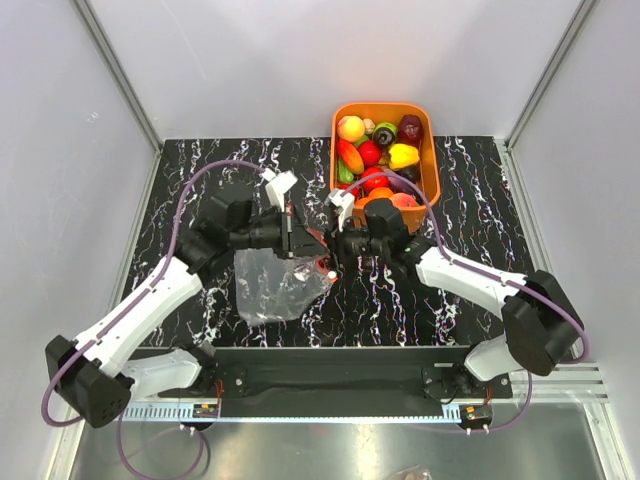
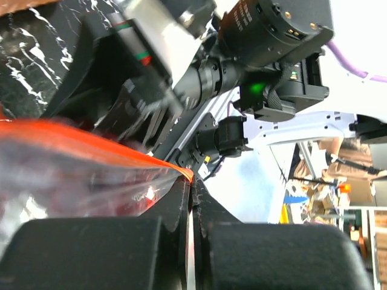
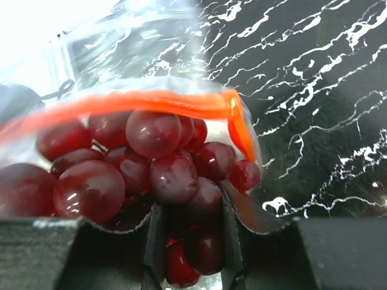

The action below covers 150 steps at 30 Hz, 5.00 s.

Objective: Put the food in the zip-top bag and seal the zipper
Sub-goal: Place the fake fruit in the zipper food storage bag, then adjust the zipper food storage bag at the center of the board.

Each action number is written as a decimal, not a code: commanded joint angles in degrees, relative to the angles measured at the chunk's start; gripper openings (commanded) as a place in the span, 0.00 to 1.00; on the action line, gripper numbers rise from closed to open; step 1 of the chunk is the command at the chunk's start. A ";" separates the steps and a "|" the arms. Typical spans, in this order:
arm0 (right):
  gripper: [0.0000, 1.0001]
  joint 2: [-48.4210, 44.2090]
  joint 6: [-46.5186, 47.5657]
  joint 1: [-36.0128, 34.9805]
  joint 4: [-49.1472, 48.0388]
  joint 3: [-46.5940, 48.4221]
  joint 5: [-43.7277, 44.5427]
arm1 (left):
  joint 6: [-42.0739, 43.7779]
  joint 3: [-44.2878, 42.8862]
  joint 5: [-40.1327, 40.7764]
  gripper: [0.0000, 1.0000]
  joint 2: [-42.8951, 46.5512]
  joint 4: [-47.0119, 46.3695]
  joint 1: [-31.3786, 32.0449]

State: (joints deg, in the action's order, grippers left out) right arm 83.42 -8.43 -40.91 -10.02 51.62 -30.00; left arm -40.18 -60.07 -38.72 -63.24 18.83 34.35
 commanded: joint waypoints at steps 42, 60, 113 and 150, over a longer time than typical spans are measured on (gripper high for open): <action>0.27 -21.10 4.38 -12.88 6.68 -5.03 6.01 | 21.38 -8.14 17.46 0.00 -3.73 6.15 4.32; 0.26 -24.70 6.31 -12.88 -1.41 -3.98 12.86 | 11.28 3.99 5.32 0.00 1.46 -23.64 7.57; 0.54 -40.45 -6.68 -12.71 41.91 5.50 39.39 | 0.44 16.66 11.73 0.00 -5.15 -68.61 15.31; 0.68 -11.17 -0.02 -10.86 50.89 14.04 42.12 | 14.26 23.78 25.27 0.00 12.53 -21.03 19.88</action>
State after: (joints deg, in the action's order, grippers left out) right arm 71.96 -13.04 -52.07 39.33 62.76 8.03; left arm -25.76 -35.20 -13.37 -50.74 -2.15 53.87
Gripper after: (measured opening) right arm 0.682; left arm 0.012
